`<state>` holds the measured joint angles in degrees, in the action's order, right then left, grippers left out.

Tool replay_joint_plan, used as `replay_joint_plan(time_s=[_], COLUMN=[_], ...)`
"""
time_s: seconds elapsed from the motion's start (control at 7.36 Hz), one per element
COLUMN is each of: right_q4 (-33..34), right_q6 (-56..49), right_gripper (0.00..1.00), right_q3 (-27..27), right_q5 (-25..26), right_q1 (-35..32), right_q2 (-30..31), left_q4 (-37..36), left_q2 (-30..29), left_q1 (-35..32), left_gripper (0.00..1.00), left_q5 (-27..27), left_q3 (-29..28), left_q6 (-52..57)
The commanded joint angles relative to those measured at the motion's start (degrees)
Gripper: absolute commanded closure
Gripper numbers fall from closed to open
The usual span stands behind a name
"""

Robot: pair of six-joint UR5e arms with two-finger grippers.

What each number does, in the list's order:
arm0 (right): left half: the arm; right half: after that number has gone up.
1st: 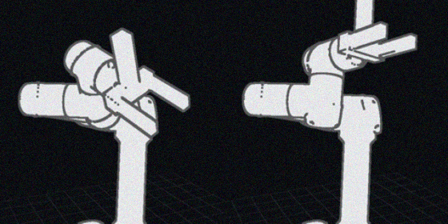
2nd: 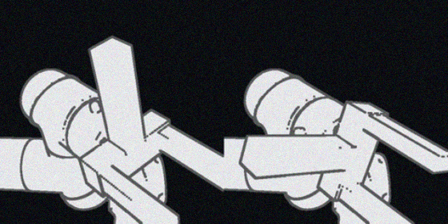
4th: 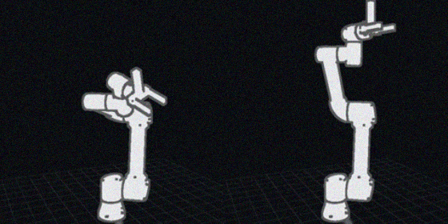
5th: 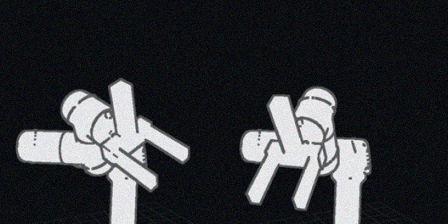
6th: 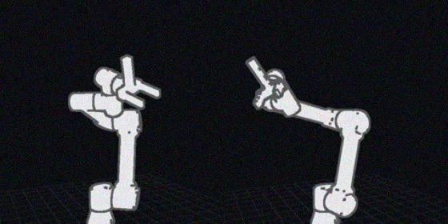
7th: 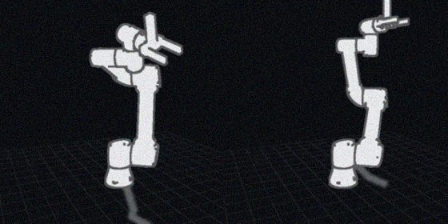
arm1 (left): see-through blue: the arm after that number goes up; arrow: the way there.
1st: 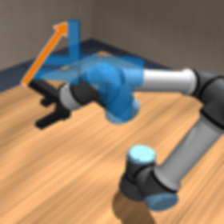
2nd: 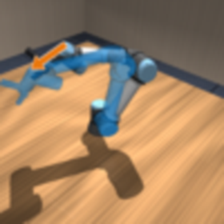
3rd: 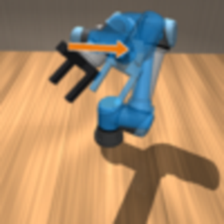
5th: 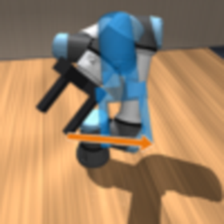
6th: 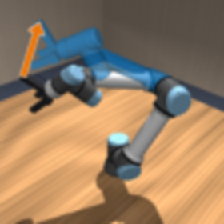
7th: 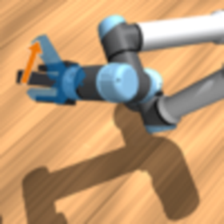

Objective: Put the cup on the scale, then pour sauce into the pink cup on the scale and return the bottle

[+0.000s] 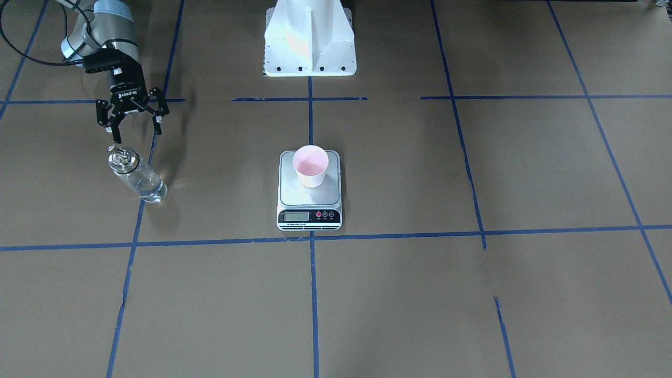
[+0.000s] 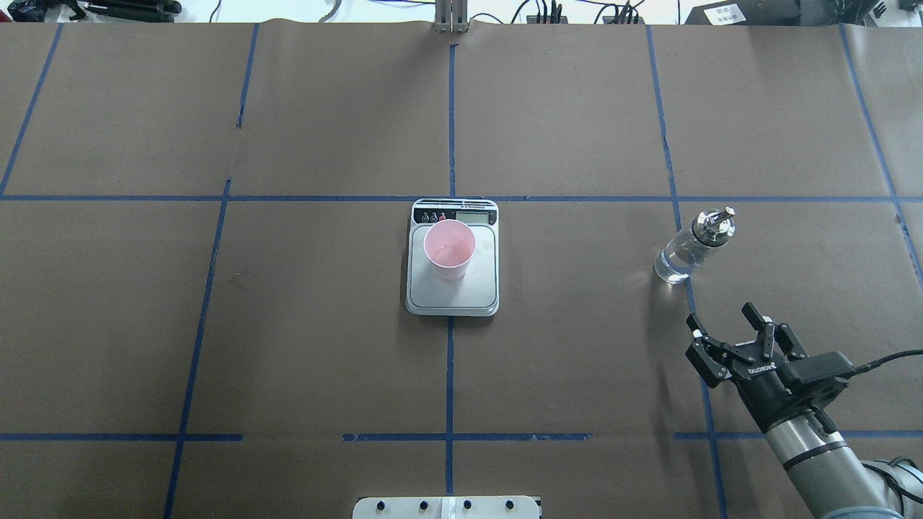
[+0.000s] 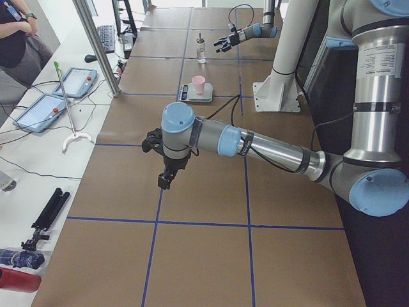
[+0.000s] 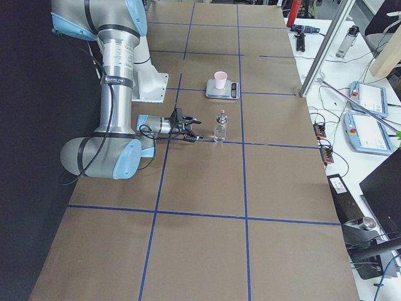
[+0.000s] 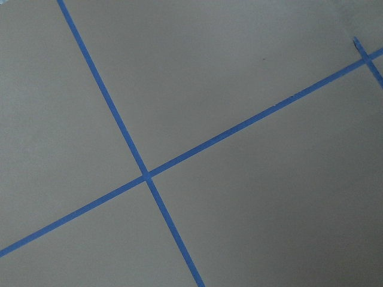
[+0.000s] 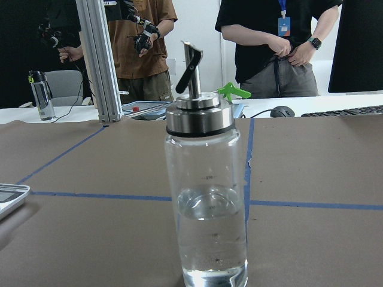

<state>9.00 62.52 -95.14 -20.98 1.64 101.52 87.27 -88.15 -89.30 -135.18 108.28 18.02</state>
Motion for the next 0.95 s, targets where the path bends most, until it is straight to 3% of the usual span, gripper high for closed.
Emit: replay_joint_plan(time_s=[0.0,0.41,0.54,0.81], right_q4=[-5.9,-14.0,-14.18,-13.49], right_q6=[-0.2,-0.99,-1.17,-1.35], right_gripper=[0.0,0.0,0.0,0.0], right_q3=[-0.04,-0.3,-0.57,0.13], right_q5=[1.91,-2.82,-8.41,-25.07], right_q1=[2.75,0.23,-5.54,-20.63], right_q2=[3.75,8.86,8.78,7.91], left_q4=[0.0,0.0,0.0,0.0], left_q2=[0.09,0.09,0.18,0.18], left_q1=[0.0,0.0,0.0,0.0], left_gripper=[0.0,0.0,0.0,0.0], left_q5=[0.0,-0.09,-0.09,-0.09], left_q3=[0.0,0.0,0.0,0.09], left_q6=[0.0,0.0,0.09,0.09])
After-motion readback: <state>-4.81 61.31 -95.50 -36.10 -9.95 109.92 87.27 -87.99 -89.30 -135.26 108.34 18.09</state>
